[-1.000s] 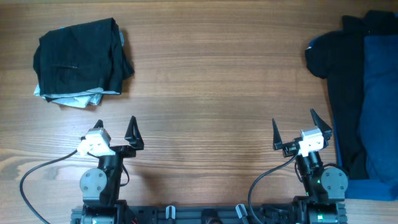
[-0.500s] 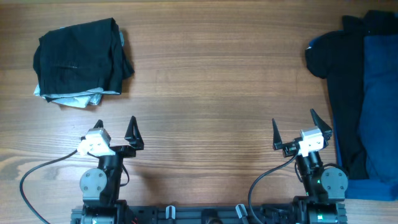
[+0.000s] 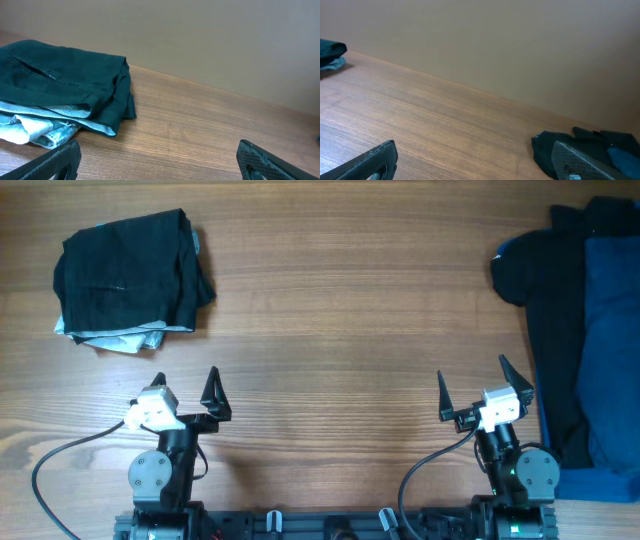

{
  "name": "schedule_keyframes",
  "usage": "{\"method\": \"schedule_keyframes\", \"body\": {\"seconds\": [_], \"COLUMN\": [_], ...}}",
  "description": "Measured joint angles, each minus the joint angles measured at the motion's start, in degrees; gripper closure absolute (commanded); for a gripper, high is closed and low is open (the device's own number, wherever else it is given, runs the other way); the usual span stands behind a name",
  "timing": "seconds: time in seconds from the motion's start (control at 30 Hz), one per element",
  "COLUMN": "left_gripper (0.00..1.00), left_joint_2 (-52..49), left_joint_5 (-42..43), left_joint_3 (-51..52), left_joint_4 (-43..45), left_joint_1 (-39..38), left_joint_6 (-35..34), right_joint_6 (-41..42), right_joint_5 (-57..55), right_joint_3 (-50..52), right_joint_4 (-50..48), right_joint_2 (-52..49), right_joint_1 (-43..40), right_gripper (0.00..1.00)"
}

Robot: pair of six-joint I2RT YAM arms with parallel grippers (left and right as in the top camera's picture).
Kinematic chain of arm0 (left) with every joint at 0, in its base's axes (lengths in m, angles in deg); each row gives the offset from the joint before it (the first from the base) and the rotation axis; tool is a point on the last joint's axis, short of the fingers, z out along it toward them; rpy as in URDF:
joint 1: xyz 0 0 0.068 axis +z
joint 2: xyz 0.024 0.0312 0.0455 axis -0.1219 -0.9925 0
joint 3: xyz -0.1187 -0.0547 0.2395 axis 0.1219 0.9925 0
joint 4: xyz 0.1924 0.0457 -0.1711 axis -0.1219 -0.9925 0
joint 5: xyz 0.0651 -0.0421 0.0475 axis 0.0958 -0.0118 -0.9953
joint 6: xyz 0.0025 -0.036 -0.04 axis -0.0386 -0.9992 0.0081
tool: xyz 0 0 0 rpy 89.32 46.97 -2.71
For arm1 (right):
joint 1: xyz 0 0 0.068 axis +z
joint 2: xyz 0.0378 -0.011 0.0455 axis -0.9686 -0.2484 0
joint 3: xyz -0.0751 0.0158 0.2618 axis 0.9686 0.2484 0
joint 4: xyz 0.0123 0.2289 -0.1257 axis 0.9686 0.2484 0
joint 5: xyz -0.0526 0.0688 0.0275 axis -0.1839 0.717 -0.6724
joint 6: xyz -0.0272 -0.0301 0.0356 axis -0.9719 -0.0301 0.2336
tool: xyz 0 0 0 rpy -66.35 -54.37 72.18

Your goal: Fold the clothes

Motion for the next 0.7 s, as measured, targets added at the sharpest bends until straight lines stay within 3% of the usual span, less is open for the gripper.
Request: {"method": "schedule_keyframes", "body": {"seconds": [0.3,0.43,0.7], "left_gripper": [0.00,0.00,0.00], "left_joint_2": [0.00,0.00,0.00], "left_joint_5": [0.00,0.00,0.00], "left_joint_3": [0.00,0.00,0.00], "left_joint_4": [0.02,0.00,0.00], "left_joint_1": [0.00,0.00,0.00], "left_joint_6": [0.00,0.00,0.00], "right_joint_6": [7.93,13.11,15.58], "right_joint_5": [6.40,7.74,8.11], "right_joint_3": [-0.33,-6.49,-20.55], "right_joint_4": [-1.77,-1.51,5.99], "right_joint_2": [0.00,-0.11,-2.12], "right_joint_1": [0.00,0.00,0.00], "right_gripper": [0.00,0.00,0.00]}}
